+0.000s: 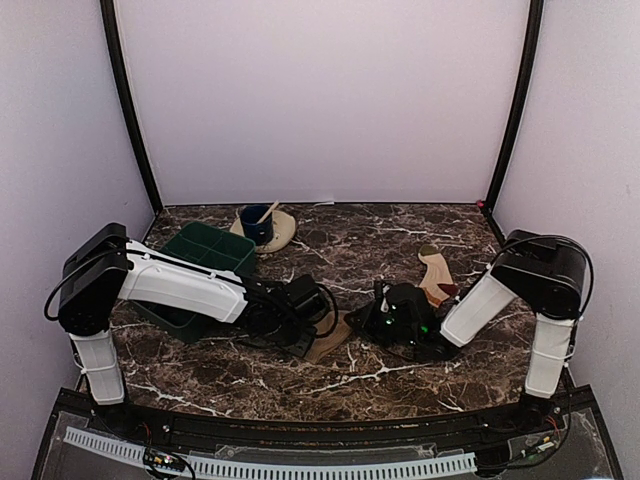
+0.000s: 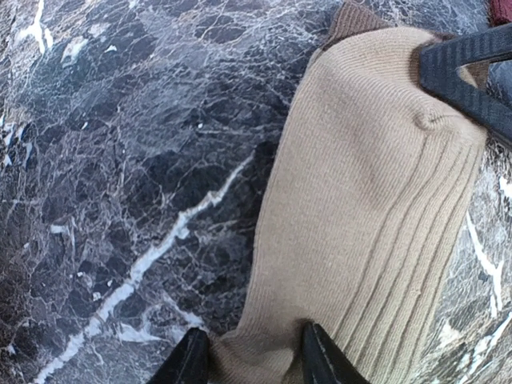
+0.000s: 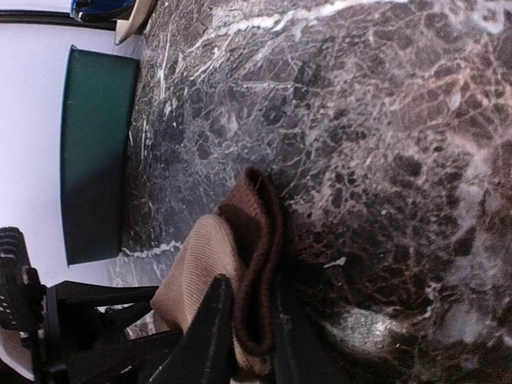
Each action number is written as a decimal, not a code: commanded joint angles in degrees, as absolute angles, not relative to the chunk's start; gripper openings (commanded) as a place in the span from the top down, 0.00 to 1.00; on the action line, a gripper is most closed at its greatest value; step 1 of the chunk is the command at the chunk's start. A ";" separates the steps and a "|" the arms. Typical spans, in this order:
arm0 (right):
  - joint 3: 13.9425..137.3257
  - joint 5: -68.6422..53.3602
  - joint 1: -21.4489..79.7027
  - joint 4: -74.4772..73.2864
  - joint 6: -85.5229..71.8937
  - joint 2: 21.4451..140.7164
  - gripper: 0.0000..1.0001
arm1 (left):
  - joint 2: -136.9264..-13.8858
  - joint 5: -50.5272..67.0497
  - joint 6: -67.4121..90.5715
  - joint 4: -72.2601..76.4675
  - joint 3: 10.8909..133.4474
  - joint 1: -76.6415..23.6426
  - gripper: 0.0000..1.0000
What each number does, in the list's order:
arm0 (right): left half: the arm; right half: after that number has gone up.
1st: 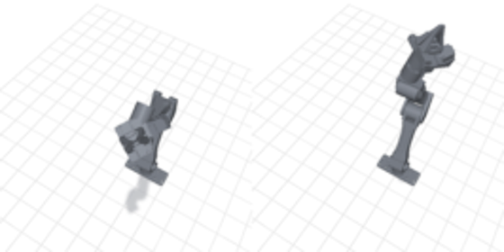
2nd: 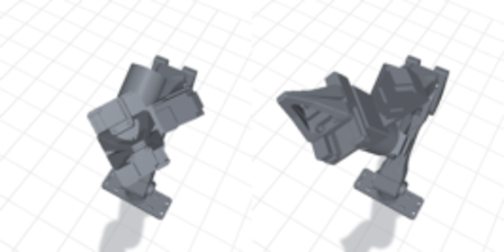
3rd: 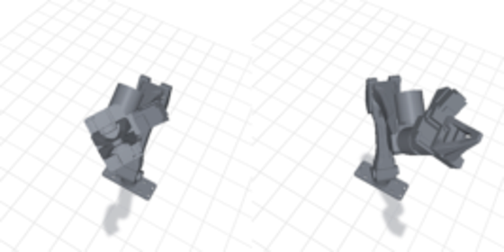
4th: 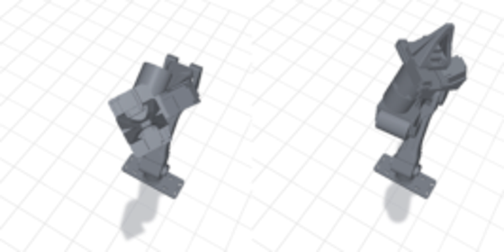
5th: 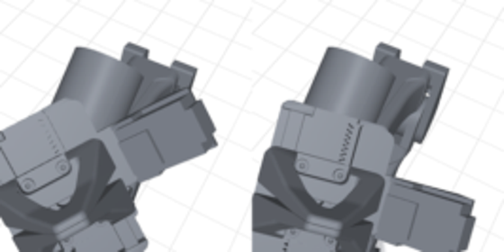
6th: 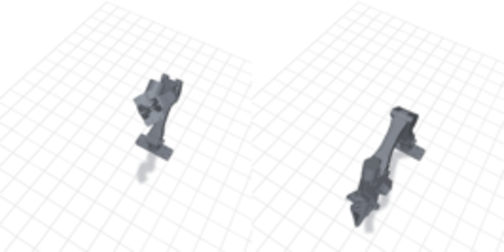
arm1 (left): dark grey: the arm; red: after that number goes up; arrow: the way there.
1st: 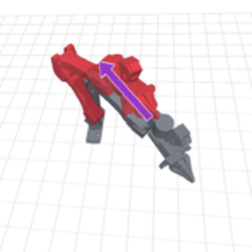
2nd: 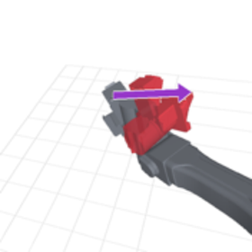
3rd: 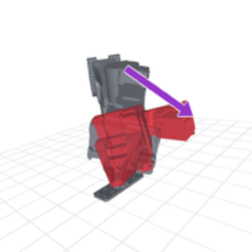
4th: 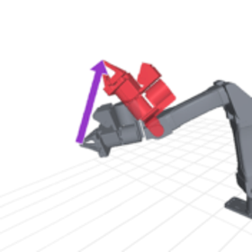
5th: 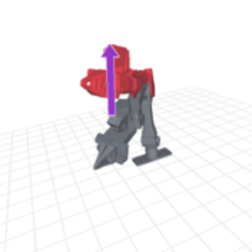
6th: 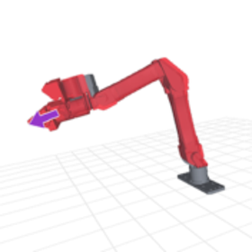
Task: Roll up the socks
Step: Adjust the sock at the center of the board.
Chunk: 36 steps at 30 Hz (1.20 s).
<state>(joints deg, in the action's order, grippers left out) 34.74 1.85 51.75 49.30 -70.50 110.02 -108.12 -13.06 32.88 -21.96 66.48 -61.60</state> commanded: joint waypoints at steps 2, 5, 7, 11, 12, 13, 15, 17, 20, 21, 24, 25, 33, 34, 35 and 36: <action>39.04 3.08 51.53 40.35 -62.44 108.73 0.93 | -107.06 -10.97 34.01 -26.27 64.02 -61.79 0.59; 43.10 3.29 51.37 33.13 -58.13 109.04 0.95 | -105.97 -10.66 34.35 -26.27 63.50 -61.77 0.59; 45.42 3.34 51.10 30.33 -55.58 109.35 0.96 | -105.07 -10.34 34.66 -26.23 62.94 -61.79 0.59; 50.62 1.92 50.12 23.59 -49.87 111.08 0.95 | -102.99 -8.79 35.40 -25.42 61.34 -61.79 0.57; 52.05 1.53 49.77 21.94 -48.62 111.68 0.94 | -102.48 -8.16 35.60 -25.20 60.97 -61.79 0.56; 53.51 1.10 49.54 20.55 -47.46 112.20 0.94 | -102.03 -7.49 35.74 -24.95 60.61 -61.79 0.56; 56.14 -0.14 49.00 18.05 -45.19 113.59 0.93 | -101.28 -6.23 35.96 -24.79 60.00 -61.79 0.56; 58.66 -1.25 48.54 16.03 -43.09 115.10 0.92 | -100.52 -5.35 36.18 -24.64 59.43 -61.86 0.56; 62.63 -2.42 47.94 13.00 -40.20 117.46 0.90 | -99.65 -4.45 36.59 -24.53 58.71 -61.87 0.56; 63.83 -2.75 47.71 11.94 -39.38 118.22 0.90 | -99.40 -4.52 36.75 -24.57 58.51 -61.87 0.56; 67.08 -3.57 47.15 10.15 -37.74 119.91 0.89 | -98.47 -6.34 37.37 -24.88 58.38 -61.83 0.51; 67.94 -3.75 47.04 9.93 -37.47 120.28 0.89 | -98.01 -7.19 37.51 -24.81 58.31 -61.84 0.50; 72.73 -4.56 46.26 6.31 -34.08 123.65 0.87 | -94.07 -14.35 37.57 -24.50 58.26 -61.79 0.44; 73.30 -4.59 46.25 5.35 -33.39 123.92 0.86 | -93.58 -14.90 37.61 -24.17 57.87 -61.79 0.44; 73.64 -4.46 46.25 4.83 -32.89 123.93 0.85 | -93.02 -15.39 37.58 -23.61 57.39 -61.79 0.44; 73.73 -4.34 46.18 4.63 -32.42 123.83 0.82 | -92.26 -15.79 37.54 -22.84 56.77 -61.79 0.43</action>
<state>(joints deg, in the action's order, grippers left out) 72.44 -4.45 46.76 9.41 -35.73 122.06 -95.85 -11.99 37.19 -22.98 58.81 -61.63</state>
